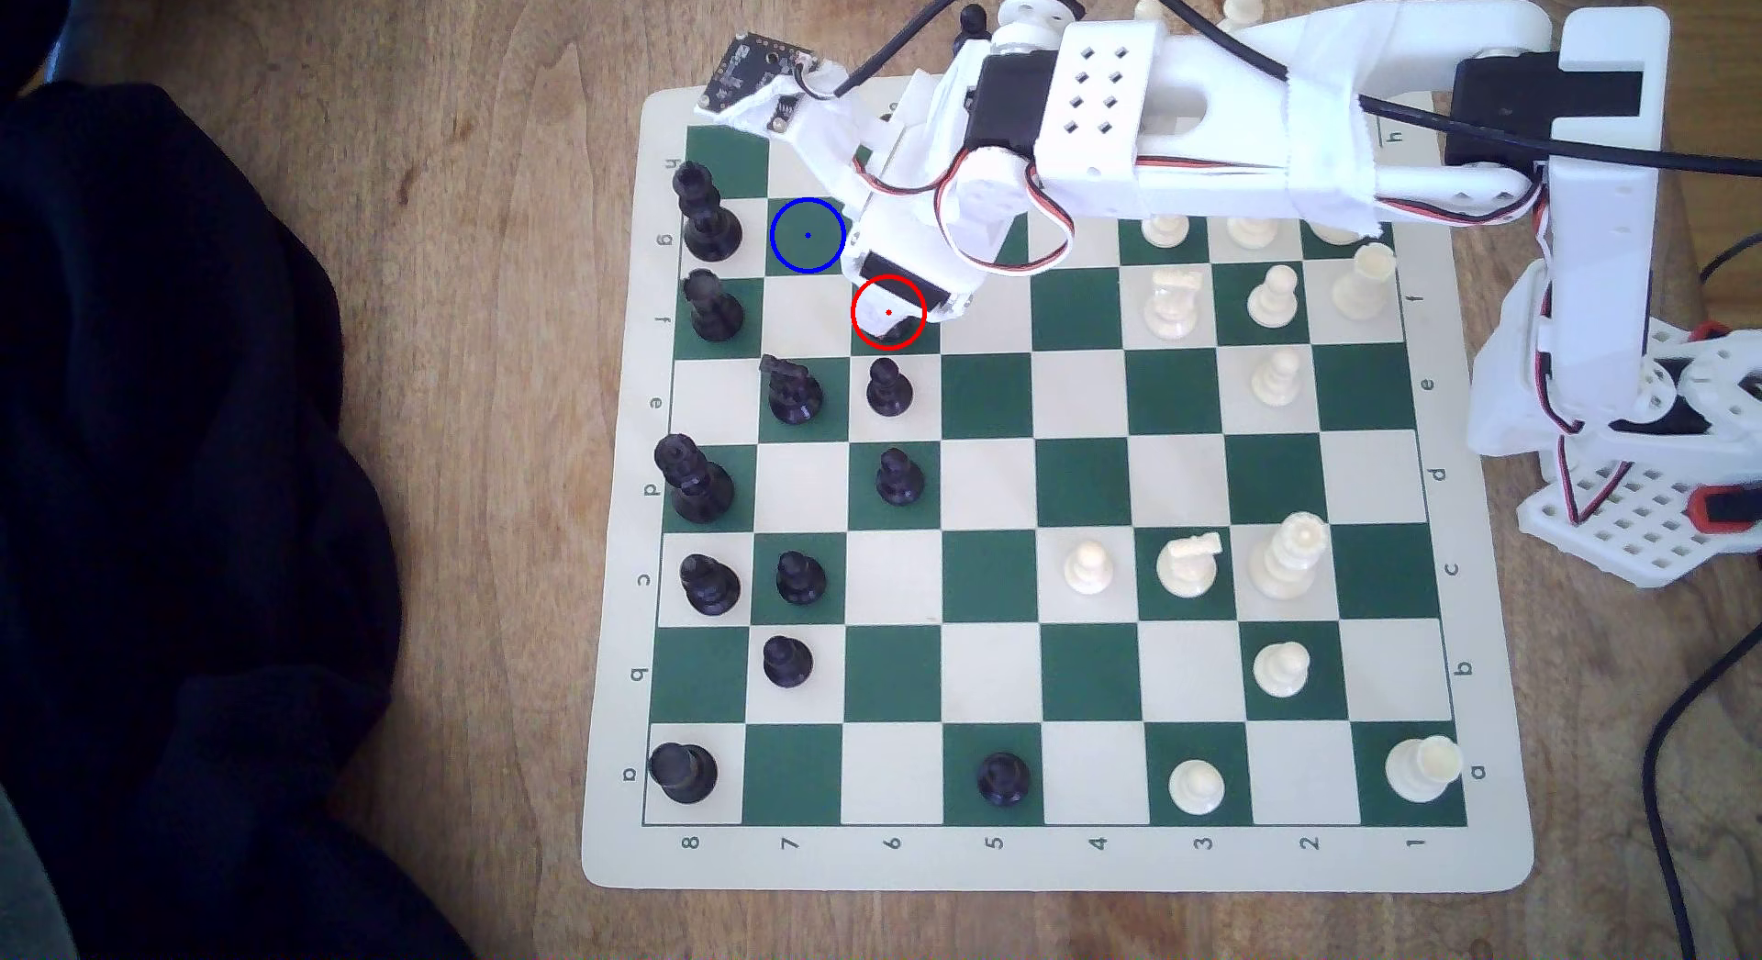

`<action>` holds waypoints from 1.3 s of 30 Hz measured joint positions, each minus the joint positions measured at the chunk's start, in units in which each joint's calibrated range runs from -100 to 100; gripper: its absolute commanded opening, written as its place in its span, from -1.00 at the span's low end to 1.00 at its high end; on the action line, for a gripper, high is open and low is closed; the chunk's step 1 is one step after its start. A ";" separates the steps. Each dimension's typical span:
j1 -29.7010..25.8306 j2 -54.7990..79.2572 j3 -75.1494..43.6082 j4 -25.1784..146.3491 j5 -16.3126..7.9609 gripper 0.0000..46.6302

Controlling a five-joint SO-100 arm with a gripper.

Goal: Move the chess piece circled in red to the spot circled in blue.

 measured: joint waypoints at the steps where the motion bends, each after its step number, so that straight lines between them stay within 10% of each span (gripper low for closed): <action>1: 0.00 0.00 0.00 0.00 0.00 -0.60; 7: 0.00 0.00 0.00 0.00 0.00 -0.84; 39: 2.88 -5.95 -12.74 7.33 3.03 -0.86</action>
